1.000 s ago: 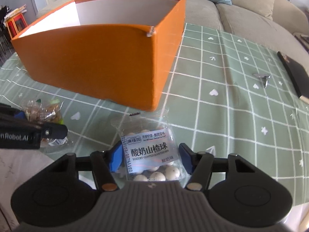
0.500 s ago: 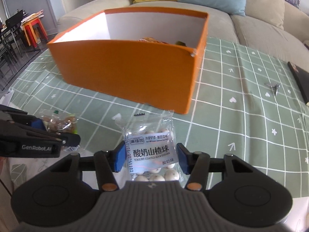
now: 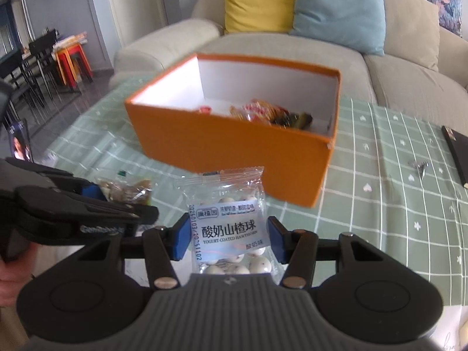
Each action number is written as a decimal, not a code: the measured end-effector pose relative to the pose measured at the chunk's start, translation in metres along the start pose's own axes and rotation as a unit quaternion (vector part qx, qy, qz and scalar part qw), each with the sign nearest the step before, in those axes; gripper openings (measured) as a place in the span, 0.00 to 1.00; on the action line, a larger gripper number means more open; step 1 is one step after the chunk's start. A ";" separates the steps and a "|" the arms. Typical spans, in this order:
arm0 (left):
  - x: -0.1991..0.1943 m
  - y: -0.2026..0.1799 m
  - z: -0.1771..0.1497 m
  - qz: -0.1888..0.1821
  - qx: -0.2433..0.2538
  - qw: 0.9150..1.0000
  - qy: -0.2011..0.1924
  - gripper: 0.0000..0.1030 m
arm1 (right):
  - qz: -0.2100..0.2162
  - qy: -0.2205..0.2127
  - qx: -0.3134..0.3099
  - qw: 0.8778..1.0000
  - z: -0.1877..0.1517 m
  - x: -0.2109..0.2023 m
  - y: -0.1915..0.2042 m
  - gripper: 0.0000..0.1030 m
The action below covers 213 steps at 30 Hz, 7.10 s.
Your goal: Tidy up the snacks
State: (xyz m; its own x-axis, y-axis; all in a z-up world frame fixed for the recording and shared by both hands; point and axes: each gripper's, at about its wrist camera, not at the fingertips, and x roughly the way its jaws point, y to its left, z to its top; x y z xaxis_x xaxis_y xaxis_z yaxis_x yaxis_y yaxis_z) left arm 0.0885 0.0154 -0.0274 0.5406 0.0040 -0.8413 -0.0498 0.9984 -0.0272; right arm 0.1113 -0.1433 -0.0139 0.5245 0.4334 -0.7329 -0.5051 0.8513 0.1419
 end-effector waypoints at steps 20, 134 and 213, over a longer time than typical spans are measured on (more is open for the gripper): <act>-0.016 0.050 0.101 -0.054 -0.032 0.995 -0.071 0.49 | 0.053 -0.089 0.067 0.992 0.110 0.003 -0.025 0.51; -0.027 -0.002 0.040 0.091 0.001 0.988 -0.124 0.75 | -0.111 -0.122 0.025 0.986 0.030 -0.007 -0.016 0.77; -0.029 -0.006 0.039 0.071 0.021 0.990 -0.122 0.75 | -0.113 -0.125 0.016 0.986 0.023 -0.010 -0.014 0.77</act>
State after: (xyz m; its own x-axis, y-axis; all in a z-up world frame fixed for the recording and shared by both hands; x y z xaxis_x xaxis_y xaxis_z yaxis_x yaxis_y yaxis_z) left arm 0.1055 0.0114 0.0184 0.7170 0.1537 -0.6799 -0.1083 0.9881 0.1091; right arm 0.1294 -0.1529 0.0070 0.7753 0.2884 -0.5619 -0.3368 0.9414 0.0185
